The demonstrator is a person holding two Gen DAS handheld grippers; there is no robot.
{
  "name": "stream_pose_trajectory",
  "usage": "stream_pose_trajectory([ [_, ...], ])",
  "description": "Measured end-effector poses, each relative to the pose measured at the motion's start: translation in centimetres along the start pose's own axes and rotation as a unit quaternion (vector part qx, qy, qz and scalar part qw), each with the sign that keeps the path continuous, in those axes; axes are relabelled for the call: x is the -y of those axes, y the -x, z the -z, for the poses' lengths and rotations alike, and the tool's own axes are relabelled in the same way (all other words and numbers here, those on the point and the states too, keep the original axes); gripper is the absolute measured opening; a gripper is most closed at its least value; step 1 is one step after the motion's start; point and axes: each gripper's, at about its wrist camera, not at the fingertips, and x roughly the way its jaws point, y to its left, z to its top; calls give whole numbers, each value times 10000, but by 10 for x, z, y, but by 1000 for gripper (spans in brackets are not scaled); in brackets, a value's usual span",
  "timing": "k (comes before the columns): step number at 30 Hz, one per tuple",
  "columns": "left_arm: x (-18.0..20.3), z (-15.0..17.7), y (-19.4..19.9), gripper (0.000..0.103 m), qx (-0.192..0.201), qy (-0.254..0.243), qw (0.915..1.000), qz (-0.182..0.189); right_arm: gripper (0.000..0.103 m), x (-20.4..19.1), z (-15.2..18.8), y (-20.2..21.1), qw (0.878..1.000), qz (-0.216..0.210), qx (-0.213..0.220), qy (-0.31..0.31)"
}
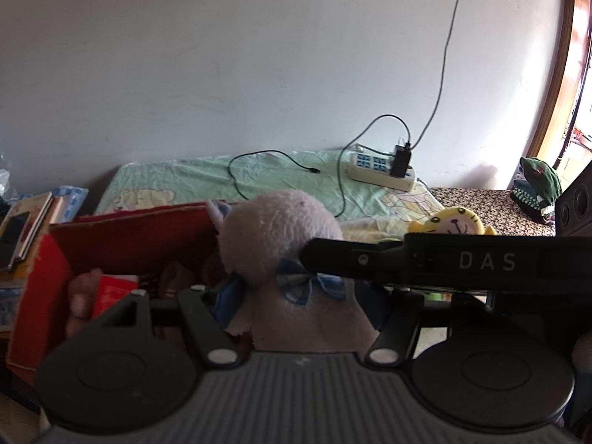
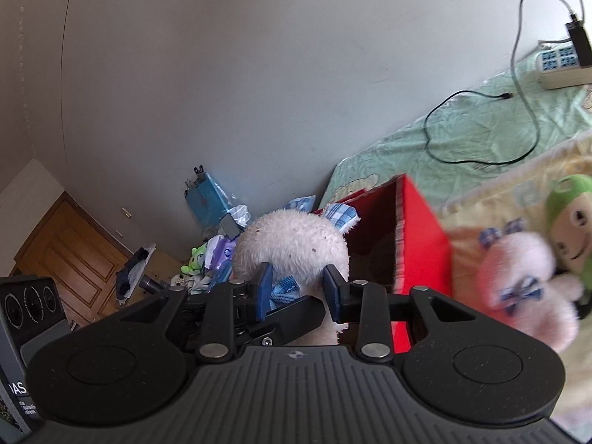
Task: Organize objects
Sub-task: 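Carry the white bunny plush over the red box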
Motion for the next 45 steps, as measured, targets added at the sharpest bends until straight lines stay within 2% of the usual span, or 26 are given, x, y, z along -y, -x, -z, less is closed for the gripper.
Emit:
stream_pose_trajectory([
  [20, -111, 15, 13, 67, -115, 133, 9978, -645, 35, -52, 22, -102, 9982, -130, -552, 218],
  [32, -165, 26, -13, 67, -452, 289, 9940, -957, 35, -57, 30, -153, 9950, 34, -988, 174],
  [36, -172, 30, -21, 68, -539, 187, 9918, -1146, 42, -57, 33, -162, 9938, 43, -1090, 227],
  [41, -178, 32, -26, 73, -611, 116, 9901, -1260, 44, -57, 33, -160, 9929, -15, -1174, 201],
  [45, -176, 32, -22, 83, -547, 24, 9885, -1413, 44, -54, 30, -156, 9936, -45, -1123, 79],
])
